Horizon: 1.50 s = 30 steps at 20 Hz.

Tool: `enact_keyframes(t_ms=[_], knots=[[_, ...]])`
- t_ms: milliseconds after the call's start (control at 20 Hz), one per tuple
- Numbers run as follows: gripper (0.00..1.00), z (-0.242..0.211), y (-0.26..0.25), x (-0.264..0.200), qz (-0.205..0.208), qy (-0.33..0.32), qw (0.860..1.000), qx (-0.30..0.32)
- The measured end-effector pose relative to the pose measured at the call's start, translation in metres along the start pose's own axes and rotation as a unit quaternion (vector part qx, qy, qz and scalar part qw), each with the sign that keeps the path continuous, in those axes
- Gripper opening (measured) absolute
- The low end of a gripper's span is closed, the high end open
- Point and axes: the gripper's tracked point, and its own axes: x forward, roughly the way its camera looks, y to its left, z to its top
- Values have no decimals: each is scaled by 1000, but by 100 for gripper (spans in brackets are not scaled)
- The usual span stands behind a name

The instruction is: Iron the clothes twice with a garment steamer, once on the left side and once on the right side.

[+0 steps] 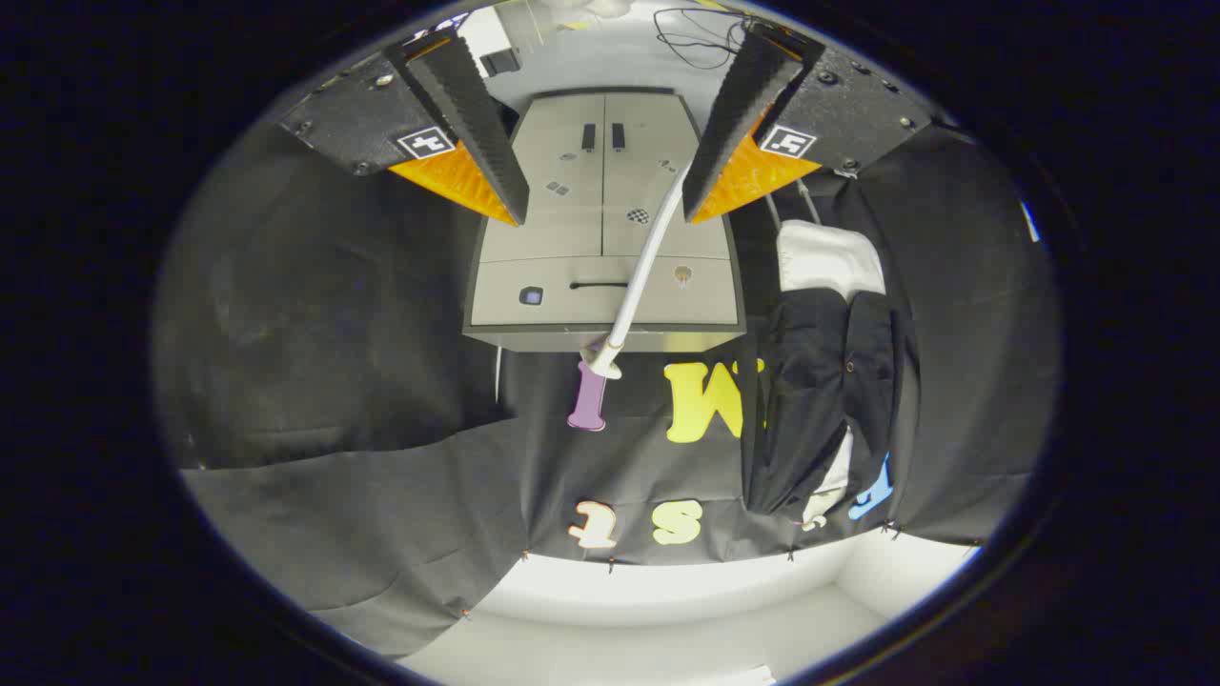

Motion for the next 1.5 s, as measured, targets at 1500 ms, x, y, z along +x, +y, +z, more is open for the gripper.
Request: enact_keyframes(t_ms=[1500], knots=[[100, 53, 3, 50, -15, 8, 1000, 26]])
